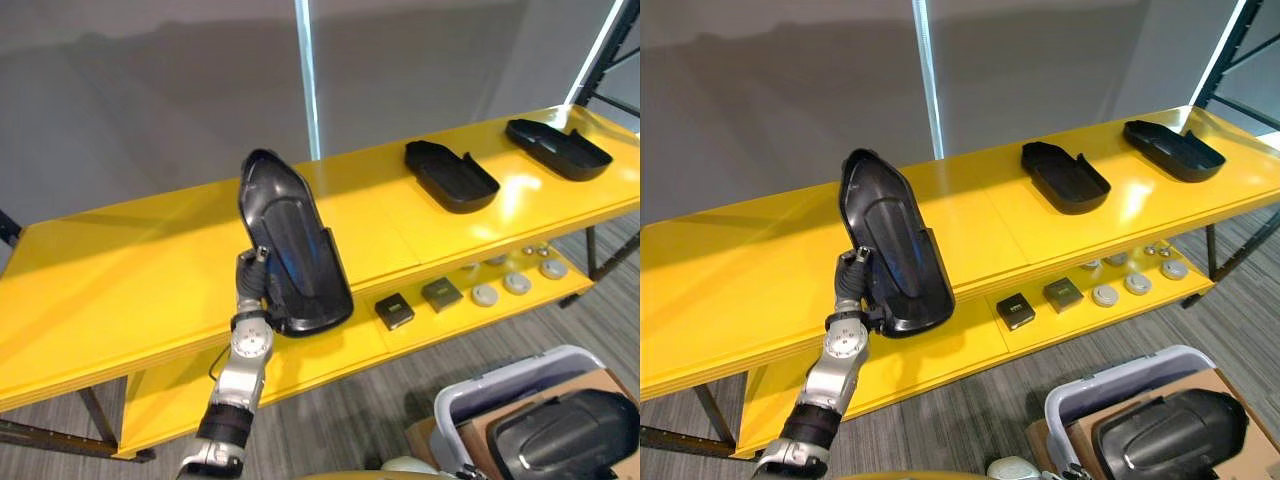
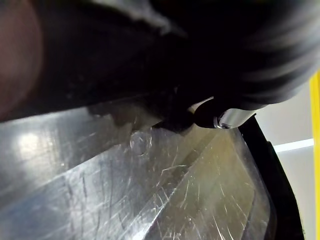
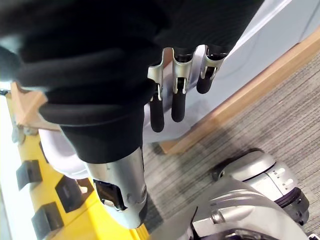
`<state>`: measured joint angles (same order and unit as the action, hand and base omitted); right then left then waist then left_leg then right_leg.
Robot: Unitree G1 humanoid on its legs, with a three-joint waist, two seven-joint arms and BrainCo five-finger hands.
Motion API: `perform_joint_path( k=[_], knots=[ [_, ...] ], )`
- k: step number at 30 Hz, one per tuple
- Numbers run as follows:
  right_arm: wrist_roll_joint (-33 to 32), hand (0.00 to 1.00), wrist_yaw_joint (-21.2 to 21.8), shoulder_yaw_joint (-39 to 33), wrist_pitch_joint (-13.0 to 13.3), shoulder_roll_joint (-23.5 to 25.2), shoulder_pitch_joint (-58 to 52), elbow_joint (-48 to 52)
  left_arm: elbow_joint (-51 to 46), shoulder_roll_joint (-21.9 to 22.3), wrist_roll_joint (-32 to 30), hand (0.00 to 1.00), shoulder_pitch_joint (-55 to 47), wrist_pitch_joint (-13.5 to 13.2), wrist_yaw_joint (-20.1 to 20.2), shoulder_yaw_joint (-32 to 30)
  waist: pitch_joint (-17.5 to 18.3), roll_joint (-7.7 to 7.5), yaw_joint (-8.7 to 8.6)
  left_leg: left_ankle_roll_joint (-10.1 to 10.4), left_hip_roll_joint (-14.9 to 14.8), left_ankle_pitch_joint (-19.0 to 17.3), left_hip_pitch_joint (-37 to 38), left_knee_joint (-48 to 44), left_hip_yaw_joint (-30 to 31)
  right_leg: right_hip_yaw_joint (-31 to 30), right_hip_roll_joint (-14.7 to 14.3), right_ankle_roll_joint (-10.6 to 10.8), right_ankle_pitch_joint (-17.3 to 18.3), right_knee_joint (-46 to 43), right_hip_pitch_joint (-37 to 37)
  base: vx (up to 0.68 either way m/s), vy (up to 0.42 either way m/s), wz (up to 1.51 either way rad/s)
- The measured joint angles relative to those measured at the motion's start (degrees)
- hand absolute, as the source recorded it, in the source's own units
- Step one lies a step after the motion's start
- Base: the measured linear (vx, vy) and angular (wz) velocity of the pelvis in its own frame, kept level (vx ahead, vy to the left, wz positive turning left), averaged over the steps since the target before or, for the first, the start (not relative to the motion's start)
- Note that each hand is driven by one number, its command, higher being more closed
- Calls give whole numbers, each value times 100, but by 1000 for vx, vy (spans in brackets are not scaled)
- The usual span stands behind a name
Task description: Walk over and take plastic housings, then place them on the shelf
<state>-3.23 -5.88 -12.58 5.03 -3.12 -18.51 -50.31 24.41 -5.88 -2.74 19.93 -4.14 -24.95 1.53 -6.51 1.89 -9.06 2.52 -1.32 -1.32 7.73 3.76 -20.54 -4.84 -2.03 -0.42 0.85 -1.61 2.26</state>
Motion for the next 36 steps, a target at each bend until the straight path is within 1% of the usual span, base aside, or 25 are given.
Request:
perform_joint_path(
  k=[1,2,4,5,7,8,11,12,16,18,20,30,36],
  knots=[
    [10,0,12,25,-4,-1,-17,4,222,-56,30,100,231,8,-31,-11,-11,5,-24,36,-2,23,-30,48,-7,9,-5,-11,-6,19,-47,-31,-40,2],
    [15,0,44,34,-4,-5,-4,8,471,-143,109,100,443,32,-33,-30,-22,6,-119,45,-10,45,-78,58,-5,23,-9,-39,-39,64,-71,-18,-38,3],
    [60,0,81,107,1,-32,36,28,840,-246,116,100,711,85,-39,-200,-61,23,-177,44,-19,93,-97,90,-23,6,-29,-27,-77,84,-118,16,-9,-4],
    [61,0,87,179,7,-57,50,63,1098,-304,126,100,912,146,-83,-280,-90,21,-259,34,-21,133,-105,141,-31,-4,-44,-39,-93,68,-158,41,-14,-9],
    [68,0,91,195,11,-44,77,134,1429,-432,158,100,1185,176,-114,-363,-198,14,-281,-21,-40,171,-118,144,-49,-25,-70,-58,-108,72,-179,50,-9,-9],
    [70,0,93,197,12,-42,73,154,1519,-459,217,100,1275,193,-137,-413,-217,17,-279,-24,-50,173,-140,145,-71,-31,-83,-115,-145,71,-214,50,-9,-14],
    [105,0,94,217,18,-58,73,193,1831,-526,298,100,1643,230,-148,-466,-292,43,-283,-44,-73,188,-205,143,-98,-26,-113,-124,-151,63,-252,86,-6,-7],
    [110,0,97,257,21,-75,79,227,1920,-549,338,0,1793,254,-148,-506,-351,49,-287,-44,-78,188,-205,143,-98,-24,-121,-125,-151,62,-253,64,-2,-2],
    [110,0,86,369,106,-127,85,249,2067,-590,378,0,2129,266,-249,-672,-462,80,-314,-42,-83,188,-291,138,-96,-26,-125,-125,-150,50,-357,19,0,-2],
    [109,0,78,413,131,-144,124,295,2121,-648,379,0,2266,271,-306,-690,-561,91,-386,-41,-82,188,-321,133,-96,-27,-121,-126,-150,26,-393,0,0,0],
    [109,0,69,418,134,-147,127,355,2121,-658,379,0,2288,271,-328,-747,-570,105,-433,-40,-81,188,-355,126,-113,-30,-120,-126,-147,-23,-452,-14,6,-5],
    [107,0,57,417,142,-146,125,397,2232,-660,377,0,2411,273,-435,-862,-585,117,-428,9,-68,220,-351,127,-105,-10,-88,-127,-147,-50,-453,-30,-2,2],
    [104,0,58,448,142,-164,125,397,2193,-661,379,0,2411,273,-719,-907,-585,117,-409,31,-65,260,-346,146,-15,41,-86,-129,-149,-50,-434,-2,-9,4]
  ],
)
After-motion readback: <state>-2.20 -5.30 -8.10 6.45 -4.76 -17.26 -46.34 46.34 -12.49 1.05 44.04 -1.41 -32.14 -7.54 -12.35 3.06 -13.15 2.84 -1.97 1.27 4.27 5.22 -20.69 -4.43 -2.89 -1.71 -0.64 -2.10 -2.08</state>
